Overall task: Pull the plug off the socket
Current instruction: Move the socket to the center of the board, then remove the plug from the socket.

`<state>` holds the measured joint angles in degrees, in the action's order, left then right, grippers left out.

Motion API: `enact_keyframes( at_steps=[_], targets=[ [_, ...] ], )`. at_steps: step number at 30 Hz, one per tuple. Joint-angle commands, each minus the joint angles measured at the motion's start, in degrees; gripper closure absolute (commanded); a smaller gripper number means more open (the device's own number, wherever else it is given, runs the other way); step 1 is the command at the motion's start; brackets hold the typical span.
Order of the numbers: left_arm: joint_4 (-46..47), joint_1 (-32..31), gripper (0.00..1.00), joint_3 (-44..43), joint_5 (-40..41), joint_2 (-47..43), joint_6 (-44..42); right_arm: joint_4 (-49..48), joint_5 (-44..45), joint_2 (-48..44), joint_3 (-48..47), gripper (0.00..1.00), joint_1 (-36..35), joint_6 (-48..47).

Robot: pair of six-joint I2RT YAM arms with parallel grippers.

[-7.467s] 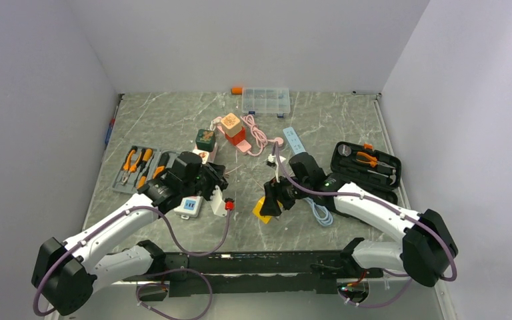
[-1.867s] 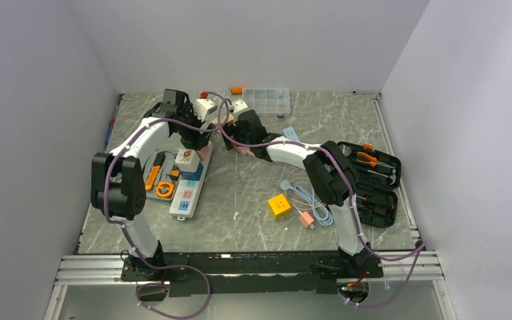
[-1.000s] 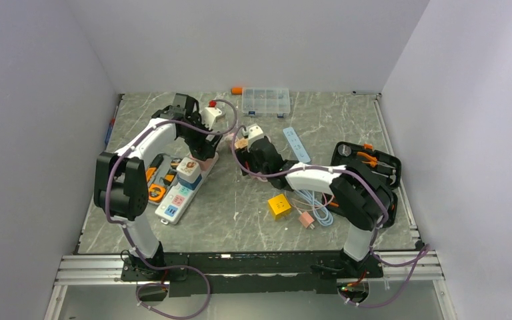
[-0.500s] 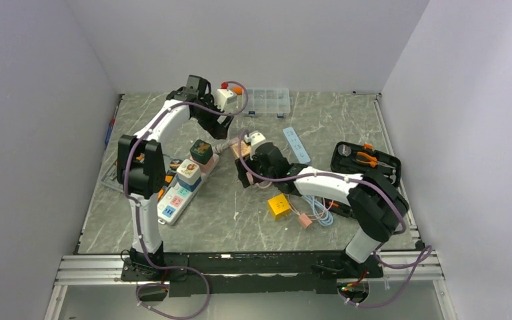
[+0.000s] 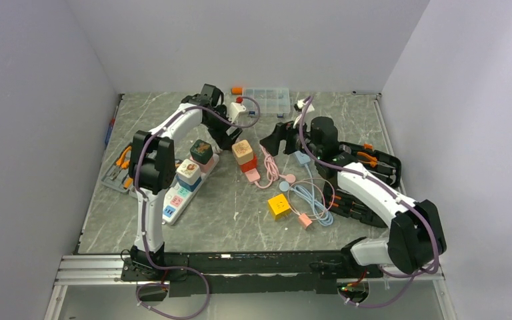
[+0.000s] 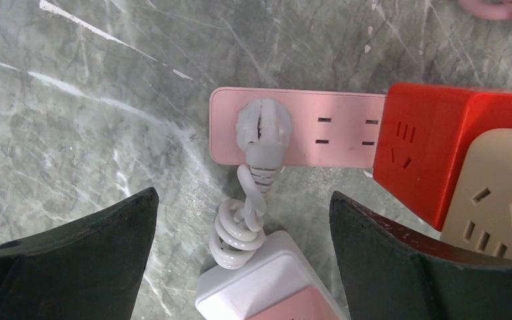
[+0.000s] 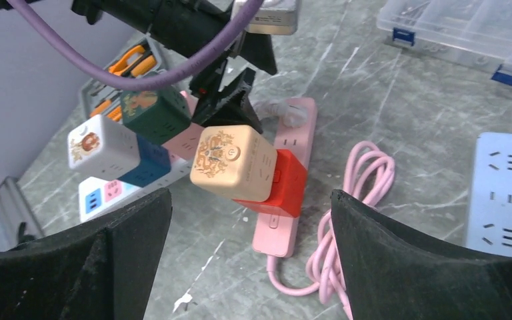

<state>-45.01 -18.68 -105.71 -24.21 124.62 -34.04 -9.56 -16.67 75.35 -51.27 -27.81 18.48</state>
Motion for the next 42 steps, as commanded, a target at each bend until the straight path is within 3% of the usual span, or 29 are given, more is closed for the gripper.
enact_keyframes(
  at_steps=[1,11,18,19,20,28,33,42],
  targets=[
    [0.79,-0.12,0.02,-1.39,-0.78,2.3,-3.01,-3.04,-7.69,2.16,-3.79,0.11,2.04,4.05],
    [0.52,-0.92,0.33,-3.27,2.71,5.44,-6.11,-4.82,-11.51,12.63,-10.9,0.14,4.92,6.55],
    [-1.93,-1.1,0.74,-6.13,2.04,7.19,-7.14,-7.48,-13.07,20.16,-13.15,0.17,6.25,8.65],
    [-2.49,-1.16,0.92,-6.65,1.74,7.44,-7.4,-7.76,-13.09,21.13,-13.34,0.18,6.36,8.72],
    [-2.98,-1.25,1.0,-7.22,1.33,7.55,-7.32,-7.8,-13.31,22.05,-13.62,0.18,6.5,8.76],
    [-5.67,-0.65,1.0,-5.14,-11.08,2.07,-8.93,-9.66,-15.63,29.0,-14.95,0.18,6.59,9.21],
    [-8.42,0.92,1.0,-5.2,-20.48,-0.95,-9.64,-15.59,-19.68,33.08,-15.58,0.19,6.59,13.65],
    [-13.73,2.27,1.0,-5.02,-26.03,-3.16,-13.07,-20.04,-20.34,37.62,-18.23,0.21,5.16,17.14]
  ],
)
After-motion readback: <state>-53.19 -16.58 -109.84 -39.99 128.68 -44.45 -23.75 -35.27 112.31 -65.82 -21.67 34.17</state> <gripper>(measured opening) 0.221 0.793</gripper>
